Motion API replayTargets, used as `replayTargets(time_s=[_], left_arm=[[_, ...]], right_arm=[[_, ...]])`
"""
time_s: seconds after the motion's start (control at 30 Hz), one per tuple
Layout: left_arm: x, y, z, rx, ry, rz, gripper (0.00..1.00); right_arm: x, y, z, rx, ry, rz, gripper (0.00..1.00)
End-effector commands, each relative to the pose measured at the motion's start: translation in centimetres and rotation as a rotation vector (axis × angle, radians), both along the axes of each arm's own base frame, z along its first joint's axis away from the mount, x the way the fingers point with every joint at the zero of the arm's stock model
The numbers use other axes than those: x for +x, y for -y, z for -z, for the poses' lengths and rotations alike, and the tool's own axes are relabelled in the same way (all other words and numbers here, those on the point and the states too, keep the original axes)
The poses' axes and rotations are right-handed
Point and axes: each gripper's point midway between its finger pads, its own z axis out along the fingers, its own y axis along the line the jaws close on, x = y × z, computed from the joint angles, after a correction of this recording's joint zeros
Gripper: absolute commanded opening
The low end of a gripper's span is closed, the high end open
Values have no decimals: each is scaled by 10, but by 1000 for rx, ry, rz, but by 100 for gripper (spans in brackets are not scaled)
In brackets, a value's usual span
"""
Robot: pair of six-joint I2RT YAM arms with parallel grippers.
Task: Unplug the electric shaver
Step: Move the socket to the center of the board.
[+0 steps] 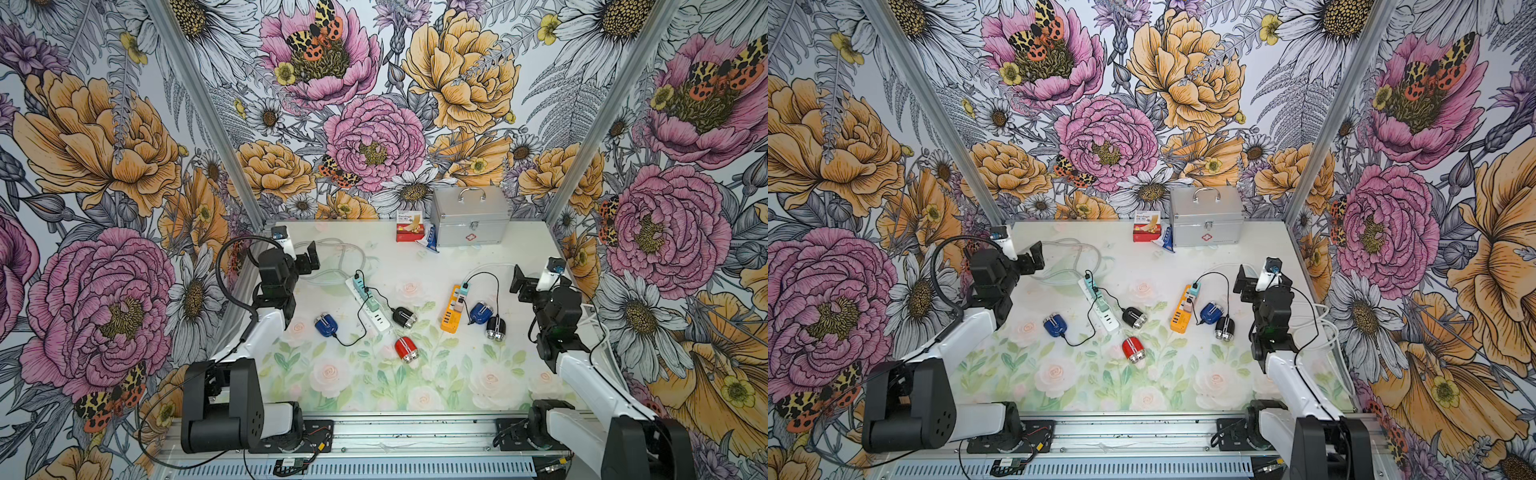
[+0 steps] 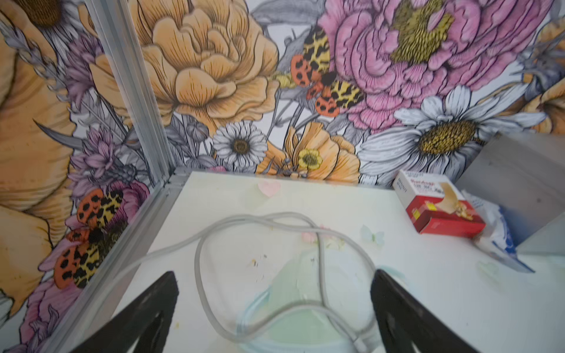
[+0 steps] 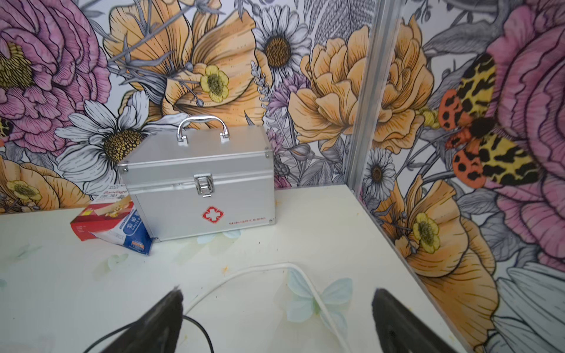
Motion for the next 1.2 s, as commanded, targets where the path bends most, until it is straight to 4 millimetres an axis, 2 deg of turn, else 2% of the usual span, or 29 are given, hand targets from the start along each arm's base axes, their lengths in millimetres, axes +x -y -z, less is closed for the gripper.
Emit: replayTargets(time_s=[0.0, 0.13, 0.23, 0.3, 0.4, 0.47, 0.57, 0.6, 0.67, 0.73, 0.77, 0.93, 1.17], left_arm=[[-18, 12, 23, -95, -263, -16, 99], [-15, 25, 16, -258, -386, -84, 99], [-10, 31, 24, -394, -483, -163, 98], [-3, 40, 35, -495, -552, -186, 98], [11, 57, 52, -574, -634, -198, 97], [20, 64, 68, -614, -686, -217, 97], [34, 79, 89, -701, -765, -215, 99], [39, 84, 111, -725, -821, -228, 99], [43, 89, 127, -765, -870, -251, 99], [45, 93, 139, -790, -899, -272, 98], [45, 94, 145, -804, -914, -287, 98], [46, 117, 171, -838, -1008, -273, 96], [40, 134, 190, -837, -1104, -280, 92]], right_arm=[[-16, -22, 3, 0, -149, -107, 94], [-23, -66, -22, 19, -186, -292, 87], [-27, -119, -30, 45, -209, -469, 81], [-31, -164, -22, 2, -252, -587, 77], [-39, -225, 1, -136, -312, -710, 73], [-42, -257, 18, -202, -356, -767, 69], [-44, -302, 35, -214, -399, -873, 60], [-45, -316, 40, -214, -399, -903, 59], [-50, -340, 47, -195, -375, -968, 59], [-51, -354, 52, -156, -348, -998, 58], [-57, -366, 56, -144, -343, -1033, 58], [-70, -401, 79, -161, -387, -1125, 56], [-73, -418, 94, -150, -369, -1168, 55]])
